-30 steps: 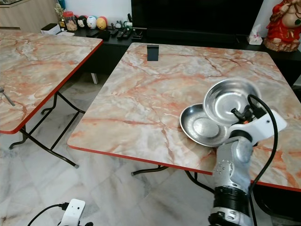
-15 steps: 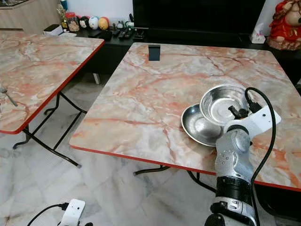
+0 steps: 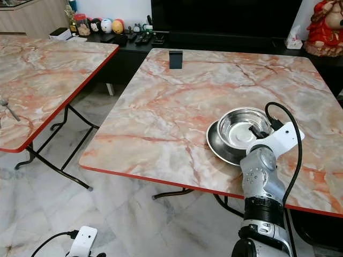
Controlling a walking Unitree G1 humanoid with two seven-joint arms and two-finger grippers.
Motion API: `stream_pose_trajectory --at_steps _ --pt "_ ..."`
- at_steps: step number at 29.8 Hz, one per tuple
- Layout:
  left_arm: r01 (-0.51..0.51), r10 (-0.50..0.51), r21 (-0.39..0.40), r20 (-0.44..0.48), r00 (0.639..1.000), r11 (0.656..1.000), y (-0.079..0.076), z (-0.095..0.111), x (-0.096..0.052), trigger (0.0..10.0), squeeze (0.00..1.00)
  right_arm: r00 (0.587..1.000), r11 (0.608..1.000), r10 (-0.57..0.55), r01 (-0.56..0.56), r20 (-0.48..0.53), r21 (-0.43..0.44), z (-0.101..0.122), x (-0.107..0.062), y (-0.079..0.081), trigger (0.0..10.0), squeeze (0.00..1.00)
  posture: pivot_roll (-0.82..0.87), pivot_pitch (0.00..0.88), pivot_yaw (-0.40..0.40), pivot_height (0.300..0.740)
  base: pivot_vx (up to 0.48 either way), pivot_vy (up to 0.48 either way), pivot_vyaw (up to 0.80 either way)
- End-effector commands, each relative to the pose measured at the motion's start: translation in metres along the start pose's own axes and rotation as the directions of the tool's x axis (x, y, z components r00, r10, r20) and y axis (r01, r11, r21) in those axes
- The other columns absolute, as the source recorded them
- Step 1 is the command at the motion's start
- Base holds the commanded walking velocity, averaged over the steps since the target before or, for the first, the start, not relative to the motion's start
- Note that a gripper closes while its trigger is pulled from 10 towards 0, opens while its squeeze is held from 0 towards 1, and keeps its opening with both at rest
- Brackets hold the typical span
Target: Setting the table
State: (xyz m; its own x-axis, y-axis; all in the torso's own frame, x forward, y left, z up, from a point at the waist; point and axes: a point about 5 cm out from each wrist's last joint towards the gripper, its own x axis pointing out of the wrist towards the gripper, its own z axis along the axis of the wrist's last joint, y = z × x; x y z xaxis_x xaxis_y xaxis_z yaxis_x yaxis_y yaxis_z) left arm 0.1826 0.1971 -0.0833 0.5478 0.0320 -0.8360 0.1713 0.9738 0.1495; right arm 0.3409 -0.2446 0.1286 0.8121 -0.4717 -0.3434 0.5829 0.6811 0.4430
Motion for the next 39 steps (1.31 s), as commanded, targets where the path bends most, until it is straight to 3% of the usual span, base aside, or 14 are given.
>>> stream_pose_trajectory --at_steps 1,11,16,35,36,37,38,39 --pt "-0.004 0.004 0.007 -0.011 1.000 1.000 0.004 -0.002 -0.001 10.0 0.00 1.000 1.000 0.019 -0.019 -0.002 0.008 0.002 0.000 0.006 10.0 0.00 -0.02 0.000 0.030 0.731 0.000 0.000 0.00" --pt "-0.002 0.002 0.006 -0.010 1.000 1.000 0.004 -0.002 -0.001 10.0 0.00 1.000 1.000 0.020 -0.020 -0.019 0.002 -0.005 0.004 0.004 10.0 0.00 -0.01 0.000 0.031 0.731 0.000 0.000 0.00" --pt "-0.006 0.006 0.003 -0.009 1.000 1.000 0.004 -0.002 -0.001 10.0 0.00 0.999 0.998 0.032 -0.034 -0.031 -0.045 -0.008 0.009 0.006 10.0 0.00 -0.01 0.000 0.029 0.731 0.000 0.000 0.00" --pt "-0.006 0.006 -0.002 -0.007 1.000 1.000 0.004 -0.002 -0.001 10.0 0.00 1.000 0.999 0.008 -0.009 -0.016 -0.038 -0.009 0.014 0.001 10.0 0.00 -0.01 0.000 0.032 0.731 0.000 0.000 0.00" --pt "-0.007 0.007 -0.001 -0.006 1.000 1.000 0.004 -0.002 -0.001 10.0 0.00 1.000 0.999 0.005 -0.005 -0.010 -0.038 -0.008 0.015 0.000 10.0 0.40 -0.01 0.000 0.034 0.731 0.000 0.000 0.00" --pt "-0.007 0.007 -0.001 -0.006 1.000 1.000 0.004 -0.002 -0.001 10.0 0.00 1.000 0.999 0.004 -0.004 -0.009 -0.038 -0.007 0.015 0.000 10.0 0.40 -0.01 0.000 0.034 0.731 0.000 0.000 0.00" --pt "-0.008 0.008 -0.001 -0.005 1.000 1.000 0.004 -0.002 -0.001 10.0 0.00 1.000 0.999 0.002 -0.003 -0.004 -0.039 -0.007 0.015 0.000 10.0 0.77 -0.01 0.000 0.037 0.731 0.000 0.000 0.00" --pt "-0.008 0.008 -0.001 -0.005 1.000 1.000 0.004 -0.002 -0.001 10.0 0.00 1.000 0.999 0.001 -0.001 0.001 -0.043 -0.006 0.015 0.000 10.0 0.77 -0.01 0.000 0.037 0.731 0.000 0.000 0.00"
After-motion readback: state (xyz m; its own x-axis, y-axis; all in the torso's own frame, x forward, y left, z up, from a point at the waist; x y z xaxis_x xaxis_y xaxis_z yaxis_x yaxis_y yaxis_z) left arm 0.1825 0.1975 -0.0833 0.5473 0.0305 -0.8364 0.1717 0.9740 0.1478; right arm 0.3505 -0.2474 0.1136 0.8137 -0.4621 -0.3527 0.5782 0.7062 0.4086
